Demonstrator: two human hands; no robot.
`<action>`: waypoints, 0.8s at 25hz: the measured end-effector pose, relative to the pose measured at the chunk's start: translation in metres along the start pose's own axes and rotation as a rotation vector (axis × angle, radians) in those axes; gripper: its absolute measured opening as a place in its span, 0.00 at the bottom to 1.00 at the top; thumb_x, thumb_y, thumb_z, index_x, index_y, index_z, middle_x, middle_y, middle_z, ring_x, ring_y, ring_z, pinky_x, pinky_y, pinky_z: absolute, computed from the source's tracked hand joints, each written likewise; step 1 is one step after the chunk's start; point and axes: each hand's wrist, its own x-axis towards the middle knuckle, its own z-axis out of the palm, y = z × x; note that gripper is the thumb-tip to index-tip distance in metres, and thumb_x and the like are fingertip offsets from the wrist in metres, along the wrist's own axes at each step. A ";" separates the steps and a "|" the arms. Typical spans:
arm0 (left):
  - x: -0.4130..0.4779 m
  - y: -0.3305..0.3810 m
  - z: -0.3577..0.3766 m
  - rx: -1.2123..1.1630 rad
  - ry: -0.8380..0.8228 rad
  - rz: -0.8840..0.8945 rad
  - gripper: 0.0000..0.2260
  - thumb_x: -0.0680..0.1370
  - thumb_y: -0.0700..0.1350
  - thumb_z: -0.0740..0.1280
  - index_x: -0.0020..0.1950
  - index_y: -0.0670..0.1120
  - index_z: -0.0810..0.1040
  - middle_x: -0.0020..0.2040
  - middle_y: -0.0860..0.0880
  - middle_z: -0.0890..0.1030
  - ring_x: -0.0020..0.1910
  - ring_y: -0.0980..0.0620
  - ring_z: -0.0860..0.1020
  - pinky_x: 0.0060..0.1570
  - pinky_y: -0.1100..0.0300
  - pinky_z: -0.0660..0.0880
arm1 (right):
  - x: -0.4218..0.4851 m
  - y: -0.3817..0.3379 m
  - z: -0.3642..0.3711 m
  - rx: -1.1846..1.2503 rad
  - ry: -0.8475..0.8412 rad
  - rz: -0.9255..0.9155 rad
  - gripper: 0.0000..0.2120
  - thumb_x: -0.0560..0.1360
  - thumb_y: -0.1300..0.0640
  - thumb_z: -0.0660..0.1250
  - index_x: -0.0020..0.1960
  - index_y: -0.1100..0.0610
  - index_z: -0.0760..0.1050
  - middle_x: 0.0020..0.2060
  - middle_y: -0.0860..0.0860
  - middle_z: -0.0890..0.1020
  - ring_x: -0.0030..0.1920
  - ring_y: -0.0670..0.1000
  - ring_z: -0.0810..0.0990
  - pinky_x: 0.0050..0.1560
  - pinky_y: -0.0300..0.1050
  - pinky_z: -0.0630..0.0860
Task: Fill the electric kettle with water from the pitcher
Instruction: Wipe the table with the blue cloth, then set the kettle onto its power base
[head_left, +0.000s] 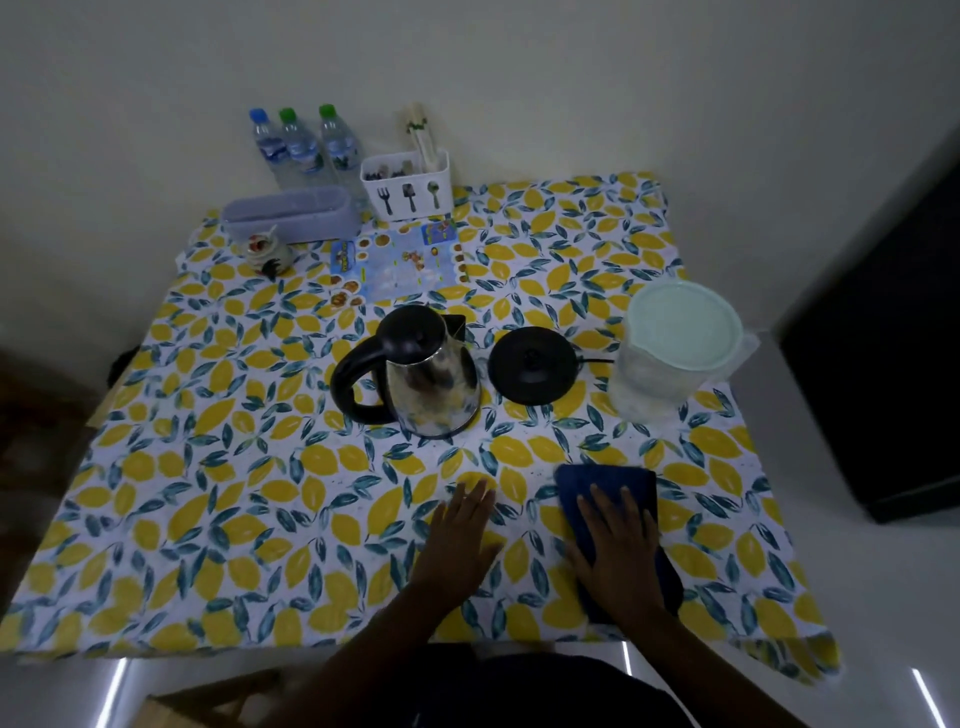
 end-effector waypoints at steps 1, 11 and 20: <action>0.001 -0.001 -0.005 -0.026 0.050 0.000 0.30 0.81 0.57 0.57 0.79 0.51 0.47 0.81 0.51 0.46 0.79 0.48 0.42 0.77 0.48 0.47 | 0.008 -0.007 -0.005 0.048 0.047 -0.044 0.27 0.75 0.39 0.60 0.66 0.55 0.74 0.67 0.56 0.76 0.69 0.65 0.70 0.63 0.67 0.69; 0.017 -0.063 -0.119 -0.176 0.661 -0.093 0.21 0.78 0.46 0.68 0.70 0.43 0.71 0.71 0.42 0.71 0.71 0.41 0.69 0.69 0.45 0.69 | 0.138 -0.149 -0.099 0.195 0.301 -0.424 0.40 0.72 0.50 0.72 0.77 0.52 0.54 0.77 0.54 0.58 0.77 0.56 0.54 0.70 0.58 0.62; 0.063 -0.110 -0.178 -0.553 0.588 -0.088 0.13 0.79 0.44 0.67 0.63 0.52 0.73 0.57 0.47 0.78 0.59 0.50 0.77 0.55 0.59 0.75 | 0.184 -0.190 -0.116 0.201 0.220 -0.384 0.48 0.71 0.44 0.72 0.78 0.52 0.44 0.79 0.49 0.52 0.77 0.49 0.43 0.75 0.62 0.53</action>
